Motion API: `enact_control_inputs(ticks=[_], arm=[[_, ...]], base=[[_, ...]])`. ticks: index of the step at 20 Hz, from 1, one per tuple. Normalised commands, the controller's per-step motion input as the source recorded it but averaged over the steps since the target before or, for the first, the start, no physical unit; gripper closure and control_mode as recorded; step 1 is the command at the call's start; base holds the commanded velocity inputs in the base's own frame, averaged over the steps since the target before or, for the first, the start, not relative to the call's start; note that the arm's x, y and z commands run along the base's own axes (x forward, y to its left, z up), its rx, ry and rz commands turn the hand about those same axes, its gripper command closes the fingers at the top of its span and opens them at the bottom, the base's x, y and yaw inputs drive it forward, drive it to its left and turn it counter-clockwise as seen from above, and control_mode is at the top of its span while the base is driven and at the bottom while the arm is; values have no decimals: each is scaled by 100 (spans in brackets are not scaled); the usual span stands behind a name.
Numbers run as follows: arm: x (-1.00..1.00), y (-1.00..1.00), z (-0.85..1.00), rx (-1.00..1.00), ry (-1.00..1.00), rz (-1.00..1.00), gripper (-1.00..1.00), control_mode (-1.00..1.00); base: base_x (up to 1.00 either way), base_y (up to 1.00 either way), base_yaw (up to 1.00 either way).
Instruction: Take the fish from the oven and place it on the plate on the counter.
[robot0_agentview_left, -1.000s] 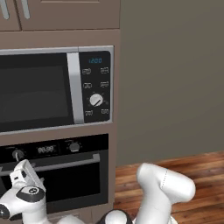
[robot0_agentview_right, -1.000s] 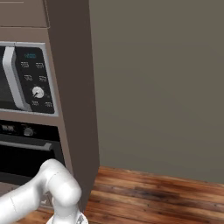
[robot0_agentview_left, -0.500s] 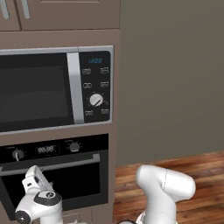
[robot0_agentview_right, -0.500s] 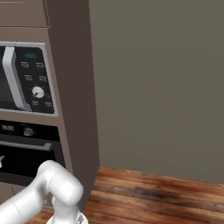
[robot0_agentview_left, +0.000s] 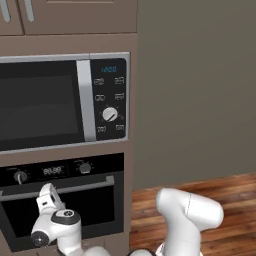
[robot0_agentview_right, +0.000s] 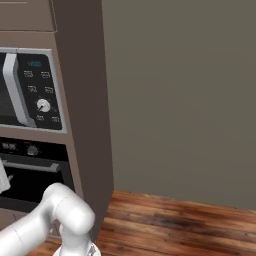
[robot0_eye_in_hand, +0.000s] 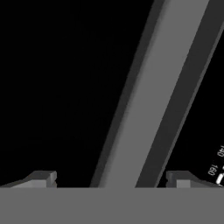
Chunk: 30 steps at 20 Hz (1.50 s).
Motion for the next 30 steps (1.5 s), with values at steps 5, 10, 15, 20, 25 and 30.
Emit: enact_control_inputs(ticks=[5,10,15,20,25,30], arm=[[41,0,-1,4,0,0,-100,-100],[26,0,-16,0,0,0,-100,-100],[12,0,-28,0,0,0,-100,-100],[1,0,-5,0,0,0,-100,-100],[0,0,0,0,0,0,100,-100],[-4,0,-8,0,0,0,100,-100]], base=[[0,0,0],[0,0,0],[0,0,0],[0,0,0],[0,0,0],[0,0,0]])
